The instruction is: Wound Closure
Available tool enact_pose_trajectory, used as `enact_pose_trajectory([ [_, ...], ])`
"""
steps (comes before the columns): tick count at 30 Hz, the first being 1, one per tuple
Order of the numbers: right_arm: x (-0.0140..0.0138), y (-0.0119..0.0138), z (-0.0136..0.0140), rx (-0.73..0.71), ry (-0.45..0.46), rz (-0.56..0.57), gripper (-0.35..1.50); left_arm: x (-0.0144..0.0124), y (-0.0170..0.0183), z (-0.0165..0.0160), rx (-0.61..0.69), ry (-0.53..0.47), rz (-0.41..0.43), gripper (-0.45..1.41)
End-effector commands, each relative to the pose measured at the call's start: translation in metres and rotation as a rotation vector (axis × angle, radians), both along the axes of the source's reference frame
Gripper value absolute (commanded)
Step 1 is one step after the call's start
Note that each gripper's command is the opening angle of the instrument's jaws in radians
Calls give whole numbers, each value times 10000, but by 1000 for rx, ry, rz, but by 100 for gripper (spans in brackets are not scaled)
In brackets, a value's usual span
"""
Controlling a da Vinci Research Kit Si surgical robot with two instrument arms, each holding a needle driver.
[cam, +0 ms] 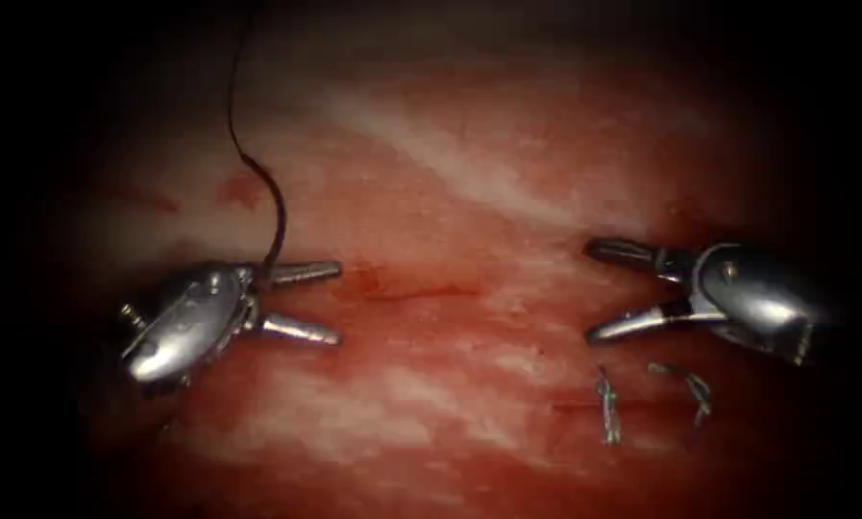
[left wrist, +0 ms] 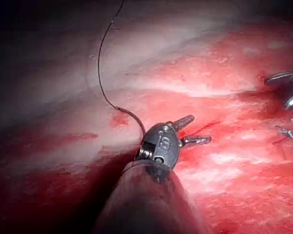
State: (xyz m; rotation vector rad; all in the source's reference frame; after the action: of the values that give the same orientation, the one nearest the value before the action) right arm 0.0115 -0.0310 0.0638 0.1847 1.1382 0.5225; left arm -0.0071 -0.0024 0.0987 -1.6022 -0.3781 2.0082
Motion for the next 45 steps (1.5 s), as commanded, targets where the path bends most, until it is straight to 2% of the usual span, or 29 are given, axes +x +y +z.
enact_pose_trajectory([
  [1,5,-5,7,2,2,-2,106,-6,-2,8,0,-3,2,15],
  [5,7,-6,6,-3,1,-3,110,-8,-3,7,-1,2,-2,14],
  [10,9,-6,6,-5,1,1,115,-9,-4,7,8,22,-22,27],
  [12,10,-7,5,-9,2,-5,118,-8,-3,7,26,86,-55,56],
  [13,9,-7,4,-8,2,-6,118,-8,-3,7,34,129,-70,64],
  [17,11,-8,2,-8,2,-5,118,-4,-2,8,43,258,-110,74],
  [18,12,-8,2,-9,2,-5,118,-1,-1,9,46,321,-124,74],
  [20,12,-8,3,-9,1,-4,118,4,0,11,50,364,-126,79],
  [26,12,-10,2,-6,-2,-12,118,22,5,20,52,538,-147,79],
  [31,14,-12,-6,-4,1,-13,116,34,-4,28,73,616,-87,69],
  [34,15,-13,-7,-2,0,-15,116,39,-9,33,76,651,-56,69],
  [40,17,-13,-7,-1,-2,-16,116,49,-8,45,88,646,4,69],
  [45,23,-14,-7,0,-6,-17,118,54,-13,63,114,642,63,57],
])
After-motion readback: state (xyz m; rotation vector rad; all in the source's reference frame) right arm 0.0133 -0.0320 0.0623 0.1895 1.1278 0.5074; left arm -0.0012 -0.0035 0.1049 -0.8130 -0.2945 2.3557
